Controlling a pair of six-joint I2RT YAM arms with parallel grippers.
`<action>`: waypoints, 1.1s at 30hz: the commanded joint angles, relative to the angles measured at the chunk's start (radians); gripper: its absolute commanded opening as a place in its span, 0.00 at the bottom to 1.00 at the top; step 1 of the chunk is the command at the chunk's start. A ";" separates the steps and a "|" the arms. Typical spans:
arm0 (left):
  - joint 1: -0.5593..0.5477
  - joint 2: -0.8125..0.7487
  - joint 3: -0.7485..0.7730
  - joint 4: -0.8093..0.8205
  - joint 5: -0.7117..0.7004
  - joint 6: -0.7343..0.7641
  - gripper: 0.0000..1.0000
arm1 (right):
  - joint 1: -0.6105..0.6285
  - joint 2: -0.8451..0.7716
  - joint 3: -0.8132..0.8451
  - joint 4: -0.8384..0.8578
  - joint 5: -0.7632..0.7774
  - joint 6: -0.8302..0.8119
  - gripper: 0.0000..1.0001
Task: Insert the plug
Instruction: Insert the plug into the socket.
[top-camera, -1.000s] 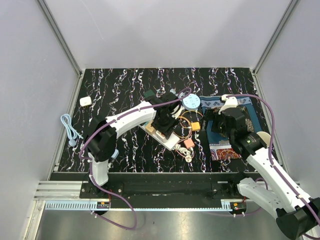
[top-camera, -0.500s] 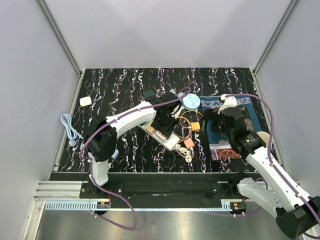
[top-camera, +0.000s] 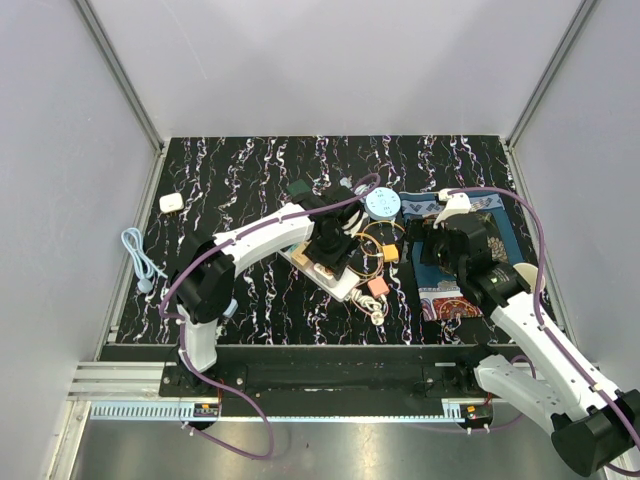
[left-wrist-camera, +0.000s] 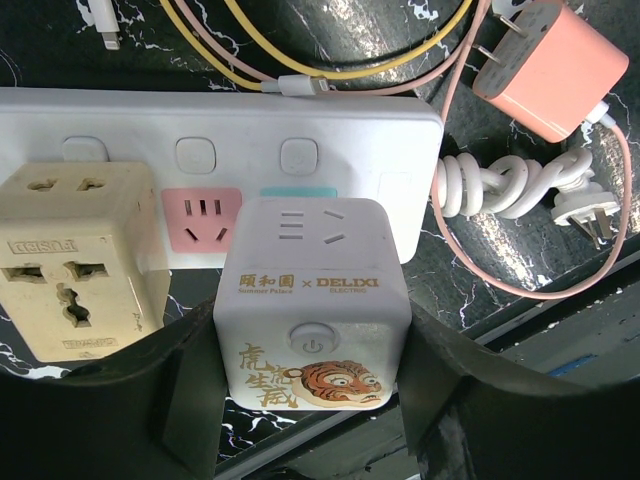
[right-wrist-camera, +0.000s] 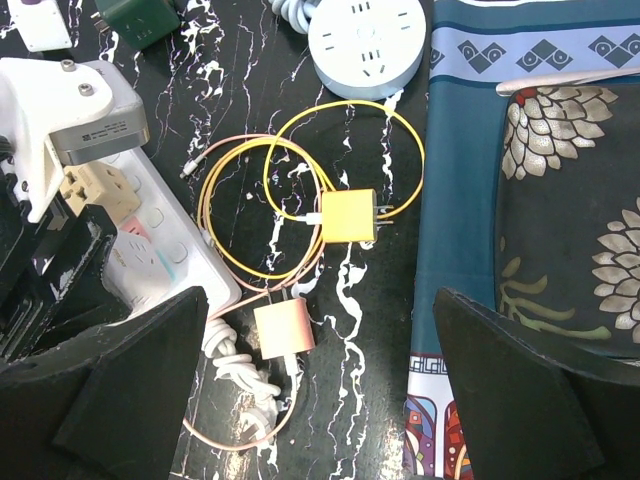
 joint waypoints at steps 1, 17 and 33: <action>-0.018 0.017 0.009 -0.002 0.014 -0.024 0.00 | -0.003 -0.003 -0.009 0.045 -0.018 -0.011 1.00; -0.018 -0.025 0.104 -0.029 -0.028 0.008 0.00 | -0.004 0.012 0.008 0.051 -0.041 -0.024 1.00; -0.007 0.011 0.041 -0.036 -0.054 0.033 0.00 | -0.004 0.007 -0.003 0.051 -0.047 -0.031 1.00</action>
